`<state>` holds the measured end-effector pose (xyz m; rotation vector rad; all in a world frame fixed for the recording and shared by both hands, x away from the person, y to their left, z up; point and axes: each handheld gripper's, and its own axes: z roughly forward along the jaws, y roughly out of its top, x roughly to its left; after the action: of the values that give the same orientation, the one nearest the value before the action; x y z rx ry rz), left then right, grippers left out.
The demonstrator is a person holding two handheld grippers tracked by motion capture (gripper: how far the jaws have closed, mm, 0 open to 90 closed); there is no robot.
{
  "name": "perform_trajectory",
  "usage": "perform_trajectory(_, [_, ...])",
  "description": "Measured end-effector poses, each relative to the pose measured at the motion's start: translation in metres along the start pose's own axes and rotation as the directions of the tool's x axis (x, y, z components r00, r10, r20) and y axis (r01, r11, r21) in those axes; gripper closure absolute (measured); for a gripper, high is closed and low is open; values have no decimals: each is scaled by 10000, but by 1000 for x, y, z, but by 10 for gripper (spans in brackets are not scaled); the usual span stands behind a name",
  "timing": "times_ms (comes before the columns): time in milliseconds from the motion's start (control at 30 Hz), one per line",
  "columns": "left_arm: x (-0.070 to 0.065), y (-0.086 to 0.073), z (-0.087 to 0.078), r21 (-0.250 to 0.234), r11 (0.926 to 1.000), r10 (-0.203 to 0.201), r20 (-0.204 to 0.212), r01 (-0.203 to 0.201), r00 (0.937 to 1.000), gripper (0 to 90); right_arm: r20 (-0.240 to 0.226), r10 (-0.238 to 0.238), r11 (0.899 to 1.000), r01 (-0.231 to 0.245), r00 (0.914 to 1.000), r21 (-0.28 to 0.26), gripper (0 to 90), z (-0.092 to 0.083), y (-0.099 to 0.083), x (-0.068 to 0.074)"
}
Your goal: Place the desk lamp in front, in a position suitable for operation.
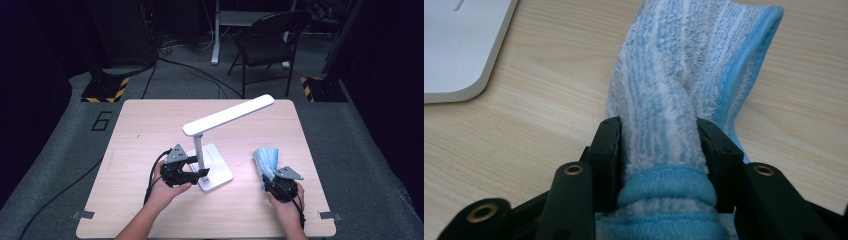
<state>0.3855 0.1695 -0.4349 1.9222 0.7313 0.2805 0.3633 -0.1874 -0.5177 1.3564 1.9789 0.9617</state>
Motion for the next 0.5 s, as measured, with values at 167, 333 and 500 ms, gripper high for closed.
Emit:
perform_trajectory(167, [2, 7, 1, -224, 9997, -52, -29, 52, 10000, 380, 2, -1, 9998, 1, 10000, -184, 571, 1, 0, 0])
perform_trajectory(333, [4, 11, 2, -202, 9998, -11, 50, 12, 10000, 376, -37, -32, 10000, 32, 10000, -50, 563, 1, 0, -1])
perform_trajectory(500, [3, 13, 2, -302, 9995, 100, 89, -97, 9999, 374, -36, 15, 10000, -16, 10000, -72, 556, 1, 1, 0])
